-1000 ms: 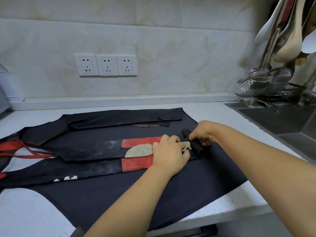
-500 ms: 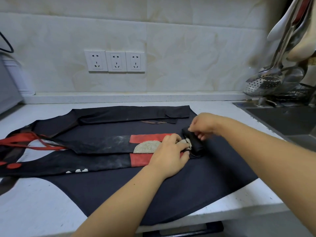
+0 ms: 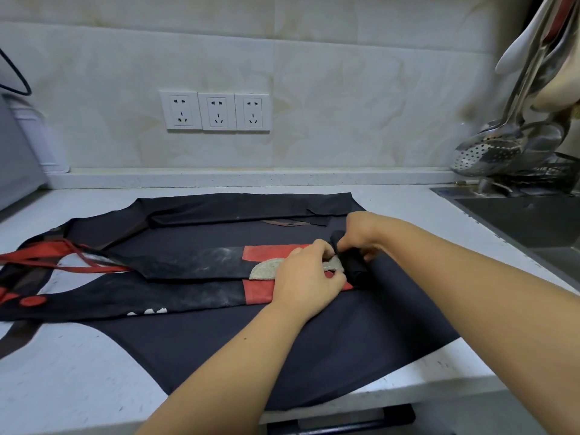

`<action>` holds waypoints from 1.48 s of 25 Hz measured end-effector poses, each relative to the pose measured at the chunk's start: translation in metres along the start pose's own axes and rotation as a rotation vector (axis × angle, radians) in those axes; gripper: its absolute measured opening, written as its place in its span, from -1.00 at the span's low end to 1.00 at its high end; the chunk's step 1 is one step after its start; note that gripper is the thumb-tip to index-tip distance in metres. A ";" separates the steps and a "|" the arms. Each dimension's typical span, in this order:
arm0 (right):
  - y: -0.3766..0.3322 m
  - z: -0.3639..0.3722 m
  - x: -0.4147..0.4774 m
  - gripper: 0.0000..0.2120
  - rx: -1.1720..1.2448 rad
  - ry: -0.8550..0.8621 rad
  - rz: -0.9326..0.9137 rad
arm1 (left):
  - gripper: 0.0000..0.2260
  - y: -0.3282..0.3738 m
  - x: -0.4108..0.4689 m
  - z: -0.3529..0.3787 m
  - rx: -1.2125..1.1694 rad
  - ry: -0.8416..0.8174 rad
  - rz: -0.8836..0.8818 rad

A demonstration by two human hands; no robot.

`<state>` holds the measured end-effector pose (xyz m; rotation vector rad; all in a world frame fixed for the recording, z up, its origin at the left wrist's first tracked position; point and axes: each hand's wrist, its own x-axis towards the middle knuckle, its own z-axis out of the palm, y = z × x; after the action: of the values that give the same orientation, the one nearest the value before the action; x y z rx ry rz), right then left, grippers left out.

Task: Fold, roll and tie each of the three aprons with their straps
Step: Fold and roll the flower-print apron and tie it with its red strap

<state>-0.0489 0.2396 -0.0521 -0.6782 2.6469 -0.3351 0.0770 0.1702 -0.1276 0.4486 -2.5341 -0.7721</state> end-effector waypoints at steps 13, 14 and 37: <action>0.011 -0.004 -0.003 -0.80 0.371 -0.180 0.101 | -0.82 -0.005 0.003 -0.001 0.029 -0.037 0.045; 0.012 0.000 -0.002 -0.74 0.355 -0.194 0.131 | -0.83 -0.005 0.003 -0.002 0.031 -0.024 0.042; -0.054 0.034 -0.017 -0.68 -0.343 0.261 -0.242 | -0.71 -0.023 -0.022 -0.028 -0.063 0.143 -0.117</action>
<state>0.0014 0.1977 -0.0602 -1.1383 2.9065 -0.0309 0.1136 0.1489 -0.1281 0.6134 -2.3617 -0.8291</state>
